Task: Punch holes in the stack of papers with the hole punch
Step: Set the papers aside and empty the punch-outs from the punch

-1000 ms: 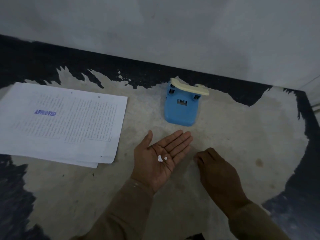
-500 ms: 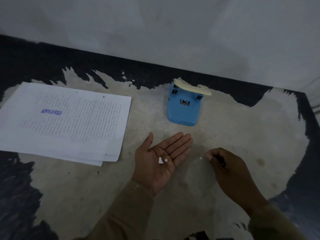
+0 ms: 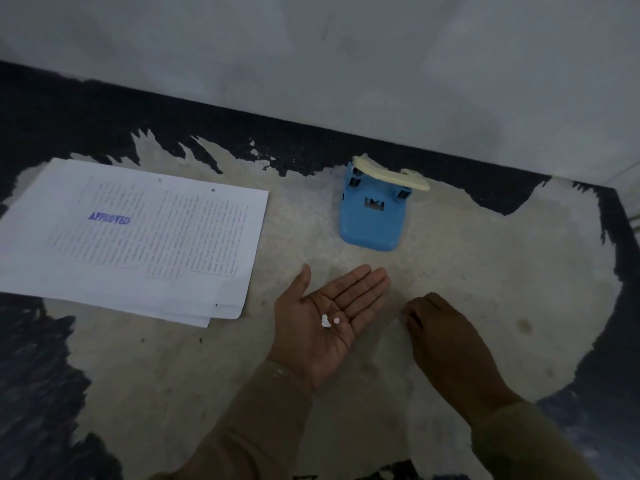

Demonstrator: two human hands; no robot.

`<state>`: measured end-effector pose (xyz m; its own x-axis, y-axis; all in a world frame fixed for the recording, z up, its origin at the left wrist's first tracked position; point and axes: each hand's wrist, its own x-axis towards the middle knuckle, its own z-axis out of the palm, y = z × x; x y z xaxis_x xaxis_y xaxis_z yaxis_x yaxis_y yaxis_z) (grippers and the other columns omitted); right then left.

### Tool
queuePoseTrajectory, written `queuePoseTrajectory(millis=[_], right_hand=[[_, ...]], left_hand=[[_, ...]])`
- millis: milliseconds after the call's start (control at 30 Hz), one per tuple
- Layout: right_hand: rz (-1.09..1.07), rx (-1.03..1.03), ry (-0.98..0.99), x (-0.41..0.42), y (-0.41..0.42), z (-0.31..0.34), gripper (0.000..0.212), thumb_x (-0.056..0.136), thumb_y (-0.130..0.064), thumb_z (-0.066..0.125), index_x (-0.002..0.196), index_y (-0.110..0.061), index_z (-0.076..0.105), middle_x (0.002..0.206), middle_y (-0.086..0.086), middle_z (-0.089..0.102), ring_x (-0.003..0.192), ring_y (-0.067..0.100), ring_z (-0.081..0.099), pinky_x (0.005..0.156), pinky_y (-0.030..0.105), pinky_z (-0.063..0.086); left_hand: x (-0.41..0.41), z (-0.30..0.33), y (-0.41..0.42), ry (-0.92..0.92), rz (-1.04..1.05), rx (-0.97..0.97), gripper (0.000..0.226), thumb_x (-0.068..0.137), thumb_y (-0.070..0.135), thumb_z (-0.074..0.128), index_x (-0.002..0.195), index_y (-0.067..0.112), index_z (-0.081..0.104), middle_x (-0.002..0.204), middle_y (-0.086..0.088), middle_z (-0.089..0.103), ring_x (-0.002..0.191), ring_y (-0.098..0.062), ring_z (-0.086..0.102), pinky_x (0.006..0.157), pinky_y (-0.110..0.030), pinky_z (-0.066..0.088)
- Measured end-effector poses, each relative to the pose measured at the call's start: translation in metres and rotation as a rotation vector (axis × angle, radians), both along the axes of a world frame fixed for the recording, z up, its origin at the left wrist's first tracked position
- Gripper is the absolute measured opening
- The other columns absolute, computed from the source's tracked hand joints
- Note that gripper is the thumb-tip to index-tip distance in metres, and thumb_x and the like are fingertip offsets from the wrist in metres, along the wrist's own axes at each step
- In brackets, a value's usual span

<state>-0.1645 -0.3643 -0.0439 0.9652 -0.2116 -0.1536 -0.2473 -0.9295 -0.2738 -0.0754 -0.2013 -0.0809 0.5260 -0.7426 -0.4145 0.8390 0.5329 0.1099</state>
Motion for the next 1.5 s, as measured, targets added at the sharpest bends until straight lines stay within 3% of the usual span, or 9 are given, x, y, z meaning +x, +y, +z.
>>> queuePoseTrajectory(millis=[200, 367, 533, 833, 933, 1133, 1233, 1333, 1500], right_hand=[[-0.041, 0.270, -0.286, 0.008, 0.029, 0.047, 0.005, 0.089, -0.027, 0.060, 0.085, -0.027, 0.061, 0.074, -0.018, 0.056, 0.065, 0.006, 0.053, 0.061, 0.006, 0.039], [0.163, 0.253, -0.189, 0.023, 0.069, 0.073, 0.009, 0.090, -0.013, 0.062, 0.089, -0.011, 0.071, 0.085, 0.003, 0.068, 0.074, 0.007, 0.055, 0.074, 0.017, 0.045], [0.194, 0.222, -0.152, 0.034, 0.089, 0.072, 0.022, 0.092, -0.009, 0.057, 0.108, -0.001, 0.071, 0.114, 0.020, 0.068, 0.103, 0.030, 0.064, 0.089, 0.039, 0.053], [0.144, 0.263, -0.230, 0.028, 0.081, 0.067, 0.005, 0.080, -0.012, 0.075, 0.085, -0.014, 0.075, 0.078, -0.002, 0.072, 0.068, 0.003, 0.057, 0.068, 0.014, 0.046], [0.073, 0.298, -0.300, 0.029, 0.081, 0.066, 0.004, 0.078, -0.015, 0.076, 0.077, -0.018, 0.073, 0.071, -0.009, 0.068, 0.065, 0.001, 0.055, 0.063, 0.004, 0.040], [-0.042, 0.310, -0.458, 0.025, 0.084, 0.061, 0.012, 0.083, -0.009, 0.069, 0.092, -0.013, 0.074, 0.082, -0.003, 0.072, 0.069, 0.004, 0.062, 0.064, 0.019, 0.050], [-0.174, 0.387, -0.509, 0.025, 0.093, 0.065, 0.009, 0.082, -0.016, 0.070, 0.085, -0.025, 0.069, 0.079, -0.014, 0.066, 0.075, 0.009, 0.062, 0.060, 0.016, 0.049], [-0.256, 0.480, -0.529, 0.026, 0.106, 0.066, 0.013, 0.083, -0.020, 0.069, 0.082, -0.032, 0.066, 0.078, -0.014, 0.067, 0.077, 0.005, 0.063, 0.061, 0.007, 0.045], [-0.209, 0.649, -0.433, 0.038, 0.150, 0.060, 0.014, 0.082, -0.019, 0.068, 0.078, -0.032, 0.069, 0.080, -0.019, 0.070, 0.073, 0.002, 0.065, 0.058, 0.001, 0.042]], left_hand=[[-0.003, 0.004, 0.003, 0.009, -0.027, 0.041, 0.075, 0.096, 0.052, 0.035, 0.132, -0.012, 0.049, 0.139, -0.031, 0.051, 0.130, -0.042, 0.050, 0.105, -0.045, 0.046], [-0.005, 0.016, 0.006, 0.057, -0.024, -0.048, 0.077, 0.095, 0.053, 0.034, 0.132, -0.013, 0.049, 0.140, -0.032, 0.049, 0.112, -0.037, 0.062, 0.061, -0.028, 0.060], [-0.004, 0.020, 0.011, -0.023, -0.064, -0.004, 0.079, 0.097, 0.056, 0.024, 0.138, -0.008, 0.044, 0.145, -0.026, 0.046, 0.136, -0.037, 0.044, 0.112, -0.043, 0.035], [-0.003, 0.012, 0.016, -0.045, -0.025, -0.115, 0.074, 0.099, 0.050, 0.026, 0.137, -0.010, 0.044, 0.145, -0.029, 0.044, 0.139, -0.040, 0.037, 0.123, -0.040, 0.001], [-0.003, 0.014, 0.018, -0.029, -0.014, -0.156, 0.073, 0.099, 0.049, 0.026, 0.136, -0.010, 0.045, 0.144, -0.029, 0.046, 0.137, -0.041, 0.041, 0.123, -0.040, 0.012], [0.000, 0.023, 0.023, -0.016, 0.026, -0.107, 0.068, 0.100, 0.046, 0.028, 0.130, -0.010, 0.052, 0.136, -0.030, 0.055, 0.127, -0.039, 0.053, 0.109, -0.041, 0.040], [-0.002, 0.023, 0.033, -0.021, 0.073, 0.014, 0.064, 0.099, 0.043, 0.032, 0.109, -0.008, 0.069, 0.102, -0.025, 0.073, 0.091, -0.033, 0.073, 0.082, -0.039, 0.060], [-0.003, 0.023, 0.057, -0.028, 0.138, 0.127, 0.051, 0.098, 0.038, 0.036, 0.067, 0.005, 0.060, 0.052, -0.006, 0.048, 0.041, -0.017, 0.044, 0.042, -0.021, 0.032], [-0.008, 0.032, 0.113, -0.017, 0.223, 0.132, 0.050, 0.096, 0.032, 0.036, 0.049, 0.015, 0.031, 0.043, 0.000, 0.014, 0.038, -0.015, 0.007, 0.038, -0.019, 0.010]])
